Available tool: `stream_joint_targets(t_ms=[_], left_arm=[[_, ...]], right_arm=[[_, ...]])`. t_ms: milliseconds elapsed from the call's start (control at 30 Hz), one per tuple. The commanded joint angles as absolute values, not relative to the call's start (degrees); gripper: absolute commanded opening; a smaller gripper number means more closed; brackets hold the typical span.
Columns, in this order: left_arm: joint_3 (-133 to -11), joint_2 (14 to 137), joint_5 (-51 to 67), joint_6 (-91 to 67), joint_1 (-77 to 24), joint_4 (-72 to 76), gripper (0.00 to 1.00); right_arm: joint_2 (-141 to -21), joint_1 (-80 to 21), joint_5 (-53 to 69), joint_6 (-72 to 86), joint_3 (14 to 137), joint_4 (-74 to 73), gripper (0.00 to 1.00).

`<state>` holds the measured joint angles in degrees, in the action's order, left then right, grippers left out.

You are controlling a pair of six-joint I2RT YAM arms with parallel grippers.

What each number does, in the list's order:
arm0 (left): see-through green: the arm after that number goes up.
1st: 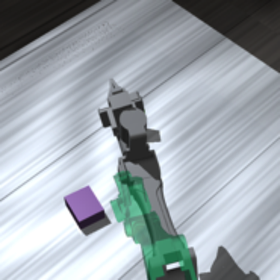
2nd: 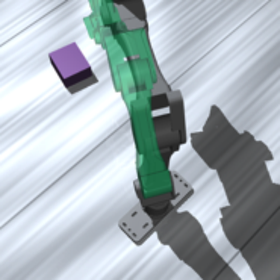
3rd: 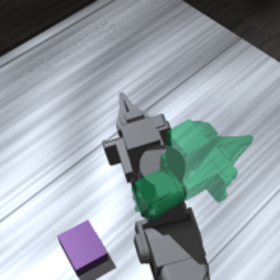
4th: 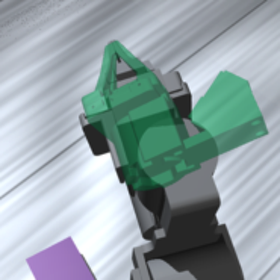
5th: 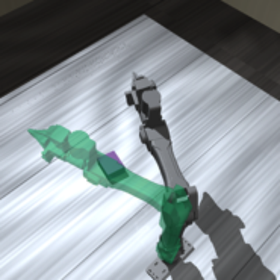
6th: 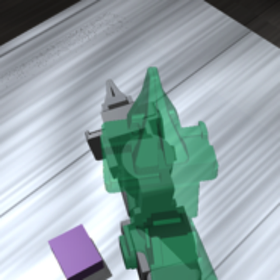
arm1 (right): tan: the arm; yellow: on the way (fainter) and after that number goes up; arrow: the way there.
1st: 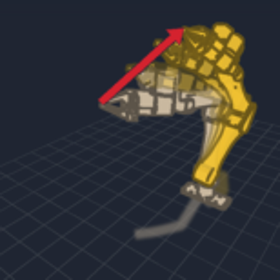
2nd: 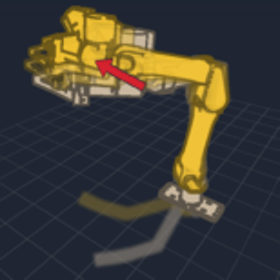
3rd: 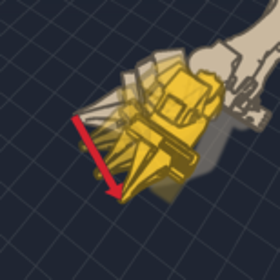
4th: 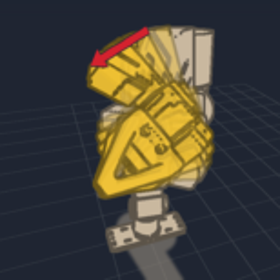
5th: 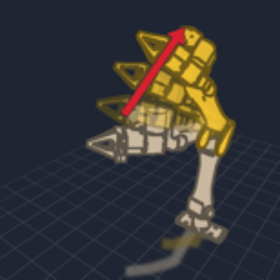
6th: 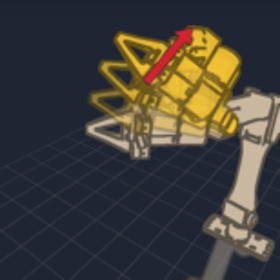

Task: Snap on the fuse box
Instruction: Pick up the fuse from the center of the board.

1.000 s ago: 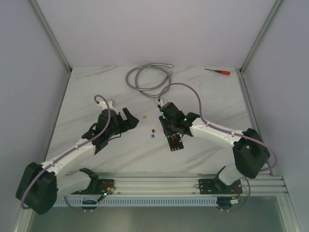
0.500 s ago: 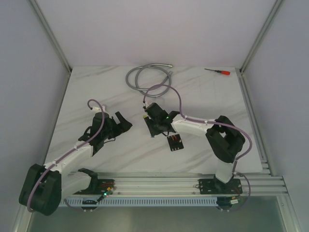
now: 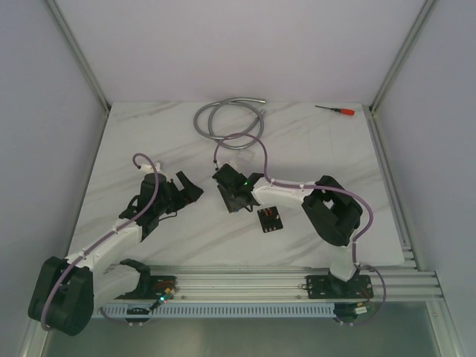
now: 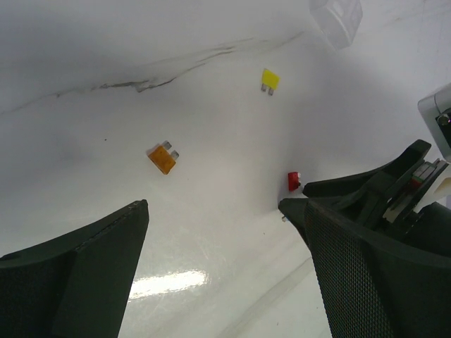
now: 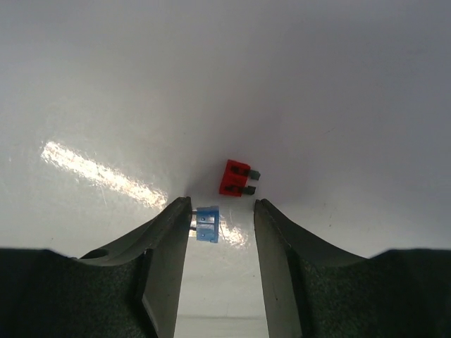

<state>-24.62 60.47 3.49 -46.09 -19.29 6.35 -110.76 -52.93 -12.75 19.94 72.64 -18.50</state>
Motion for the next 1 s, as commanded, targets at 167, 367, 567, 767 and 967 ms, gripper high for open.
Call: stream_joint_targets(t_ms=[167, 367, 567, 767, 967], left_arm=[[-24.16, 59.16, 4.65, -46.83, -18.86, 7.08, 1.0], [-24.32, 59.1, 4.99, -46.93, -18.9, 7.13, 1.0], [-24.2, 58.73, 5.08, -47.07, -18.9, 7.12, 1.0], [-24.31, 58.64, 5.23, -47.04, -18.9, 7.12, 1.0], [-24.18, 58.28, 5.31, -46.94, -18.9, 7.03, 1.0]], right_arm=[[-109.77, -53.92, -14.86, 19.87, 72.15, -25.63, 0.5], [-106.91, -53.83, -17.22, 19.58, 69.72, -27.45, 0.53], [-105.7, -53.35, -16.72, 19.65, 69.52, -27.51, 0.53], [-105.17, -53.35, -11.83, 14.15, 70.87, -23.31, 0.53], [-107.35, -52.59, -7.67, 7.71, 72.51, -22.59, 0.51]])
